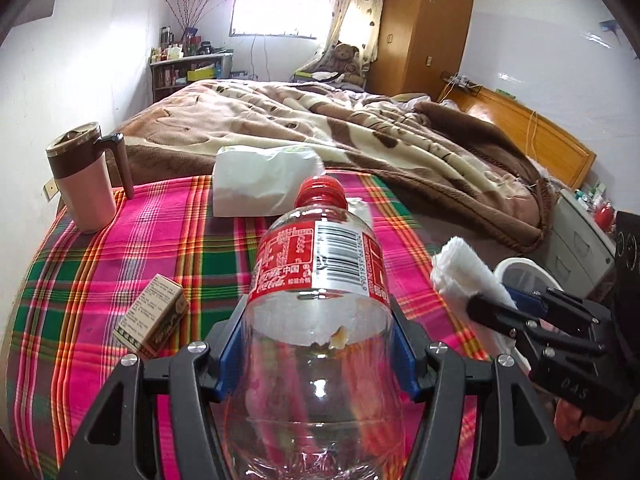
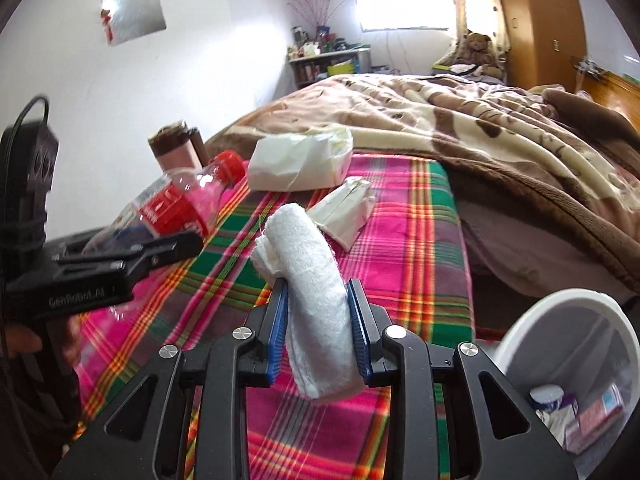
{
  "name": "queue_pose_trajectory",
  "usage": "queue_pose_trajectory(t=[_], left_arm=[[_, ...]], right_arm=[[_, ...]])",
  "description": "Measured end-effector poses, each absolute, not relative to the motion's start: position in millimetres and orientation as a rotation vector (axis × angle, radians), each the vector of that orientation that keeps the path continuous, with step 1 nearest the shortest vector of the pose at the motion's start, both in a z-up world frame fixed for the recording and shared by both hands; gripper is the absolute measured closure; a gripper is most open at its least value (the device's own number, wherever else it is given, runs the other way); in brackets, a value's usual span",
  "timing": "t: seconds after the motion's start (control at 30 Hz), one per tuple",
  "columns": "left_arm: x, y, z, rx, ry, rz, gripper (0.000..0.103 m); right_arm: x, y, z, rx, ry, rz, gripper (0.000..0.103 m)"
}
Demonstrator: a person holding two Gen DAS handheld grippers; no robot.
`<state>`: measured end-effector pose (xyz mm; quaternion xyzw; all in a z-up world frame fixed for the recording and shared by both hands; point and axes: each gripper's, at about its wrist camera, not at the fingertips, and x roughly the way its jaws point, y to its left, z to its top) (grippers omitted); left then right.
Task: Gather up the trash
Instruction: 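Carry the bottle with the left tool while the right tool carries the tissue to the bin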
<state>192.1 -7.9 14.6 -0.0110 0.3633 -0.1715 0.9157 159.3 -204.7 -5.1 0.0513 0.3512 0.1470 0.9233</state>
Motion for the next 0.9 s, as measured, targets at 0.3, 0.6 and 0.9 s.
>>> queue_pose_trajectory(t=[0.3,0.6,0.9], left_arm=[[157,-26,30,-0.024,0.708,-0.401,0.039],[129,-60,37,-0.011,0.676,-0.483,0.039],[110,-104,39,0.02,0.663,-0.569,0.039]], right_arm=[[130,-230,11,0.148,0.666,0.219,0.073],[101,-261,17,0.181,0.632,0.112,0.073],[78,-291,18,0.217,0.602,0.001,0.072]])
